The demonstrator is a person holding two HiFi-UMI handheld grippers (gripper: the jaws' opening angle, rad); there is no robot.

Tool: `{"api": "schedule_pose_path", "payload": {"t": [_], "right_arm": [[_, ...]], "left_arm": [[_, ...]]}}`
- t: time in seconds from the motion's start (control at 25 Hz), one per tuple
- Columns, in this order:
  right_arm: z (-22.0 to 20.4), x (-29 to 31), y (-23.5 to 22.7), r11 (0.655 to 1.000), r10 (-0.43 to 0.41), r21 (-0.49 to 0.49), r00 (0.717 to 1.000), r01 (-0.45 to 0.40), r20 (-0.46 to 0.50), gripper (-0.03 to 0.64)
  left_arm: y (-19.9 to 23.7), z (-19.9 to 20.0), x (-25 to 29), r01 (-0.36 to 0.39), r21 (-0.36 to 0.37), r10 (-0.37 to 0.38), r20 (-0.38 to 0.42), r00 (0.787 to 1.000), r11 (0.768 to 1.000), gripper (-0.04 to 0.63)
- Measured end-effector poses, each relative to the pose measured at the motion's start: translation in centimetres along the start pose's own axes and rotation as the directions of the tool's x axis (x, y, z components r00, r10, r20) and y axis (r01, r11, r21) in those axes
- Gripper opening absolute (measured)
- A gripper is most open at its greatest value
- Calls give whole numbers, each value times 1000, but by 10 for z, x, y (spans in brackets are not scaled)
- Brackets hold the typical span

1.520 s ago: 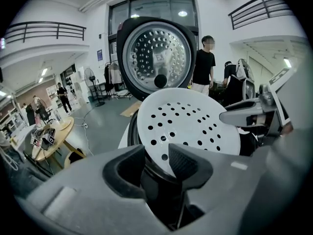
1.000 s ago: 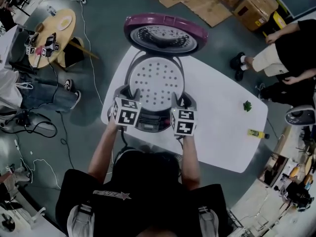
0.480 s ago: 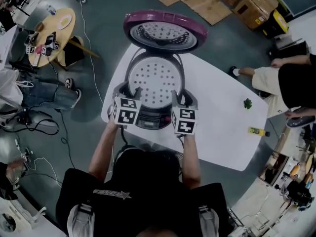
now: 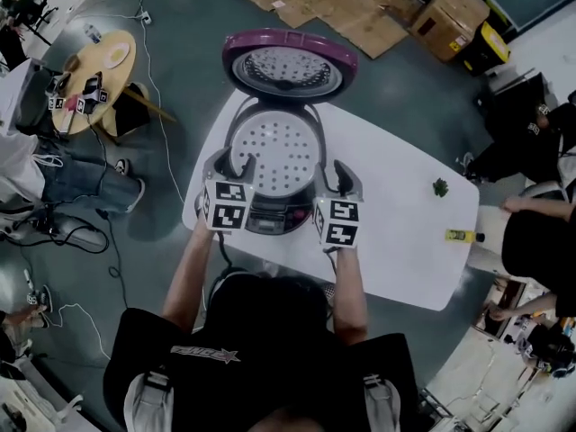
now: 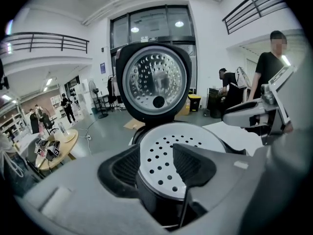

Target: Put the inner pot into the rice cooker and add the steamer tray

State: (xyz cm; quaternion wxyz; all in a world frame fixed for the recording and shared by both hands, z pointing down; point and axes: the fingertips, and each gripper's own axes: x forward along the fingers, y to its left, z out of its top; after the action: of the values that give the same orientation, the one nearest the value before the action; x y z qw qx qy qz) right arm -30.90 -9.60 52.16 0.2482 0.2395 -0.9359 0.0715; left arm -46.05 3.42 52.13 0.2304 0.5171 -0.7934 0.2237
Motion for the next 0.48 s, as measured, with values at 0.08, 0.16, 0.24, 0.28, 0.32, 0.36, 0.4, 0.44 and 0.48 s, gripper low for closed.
{"api": "schedule_pose_path", "payload": {"t": [0.08,0.16,0.24,0.28,0.32,0.36,0.4,0.44,0.48], "right_arm": [[12,-11,-6,1000,-12,-11,999,12,42,158],[24,-23,-12,999,-25,-18,996,27,84,158],[36,-35,-18,999,-41,-22,990,44,131,158],[42,-42,-22,998,-49,-22,986,53,157,158],[47,-49,-25,998,-57,-22,982,62,182,158],[52,-57,-28,997,-65,-21,976,71,207,156],[57,-65,-31,997,-71,-21,970,78,232,156],[61,-73,-34,996,-78,-20,963,86,257,156],[65,-82,-36,996,-83,-20,956,92,280,156]], "left_arm": [[-4,12,-6,2,2,-2,40,999,1000,219],[-9,25,-13,8,3,-9,86,996,1000,219],[-14,42,-21,15,9,-16,146,989,1000,218],[-17,50,-25,19,14,-21,175,984,1000,218],[-22,58,-29,25,20,-29,202,979,999,218],[-26,65,-33,32,26,-37,229,973,999,216],[-31,72,-38,39,33,-47,259,965,999,213],[-35,79,-43,46,39,-56,290,955,998,210],[-40,86,-49,51,48,-64,323,944,998,207]]}}
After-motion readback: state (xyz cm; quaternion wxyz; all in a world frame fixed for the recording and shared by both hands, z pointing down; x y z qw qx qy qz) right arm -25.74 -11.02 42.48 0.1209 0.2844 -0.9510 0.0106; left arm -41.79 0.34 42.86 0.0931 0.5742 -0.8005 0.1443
